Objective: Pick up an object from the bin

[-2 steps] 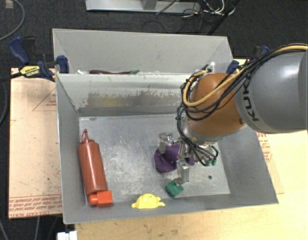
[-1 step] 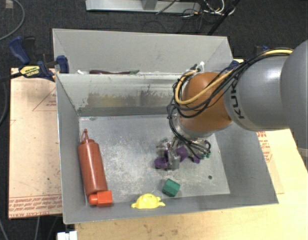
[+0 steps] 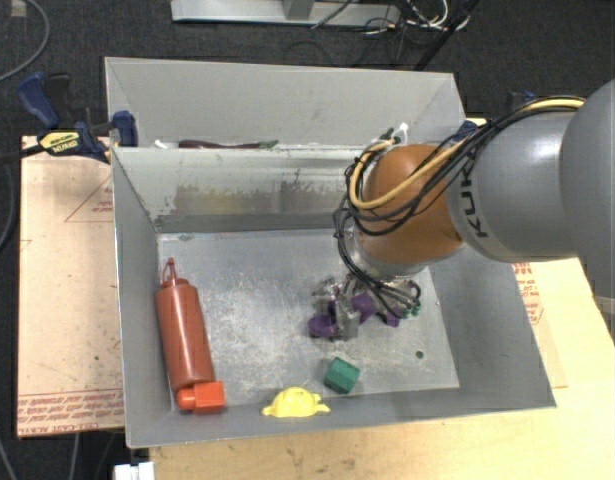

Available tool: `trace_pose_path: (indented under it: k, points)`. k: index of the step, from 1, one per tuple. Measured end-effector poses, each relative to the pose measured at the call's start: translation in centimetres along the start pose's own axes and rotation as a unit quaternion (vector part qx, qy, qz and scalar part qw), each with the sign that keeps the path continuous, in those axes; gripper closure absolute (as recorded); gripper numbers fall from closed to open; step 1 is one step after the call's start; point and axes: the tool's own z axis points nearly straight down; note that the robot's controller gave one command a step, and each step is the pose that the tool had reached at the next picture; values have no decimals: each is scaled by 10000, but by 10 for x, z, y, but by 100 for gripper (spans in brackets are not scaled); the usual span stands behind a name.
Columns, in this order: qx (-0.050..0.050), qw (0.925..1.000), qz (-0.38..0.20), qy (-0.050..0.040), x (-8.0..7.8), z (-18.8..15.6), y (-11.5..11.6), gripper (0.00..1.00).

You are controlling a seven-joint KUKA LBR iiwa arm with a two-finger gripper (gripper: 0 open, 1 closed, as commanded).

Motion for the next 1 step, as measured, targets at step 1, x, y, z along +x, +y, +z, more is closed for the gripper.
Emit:
trace_pose_path:
  k: [1]
  points:
    - [3, 9993, -385, -26, 7, -134, -11, 100]
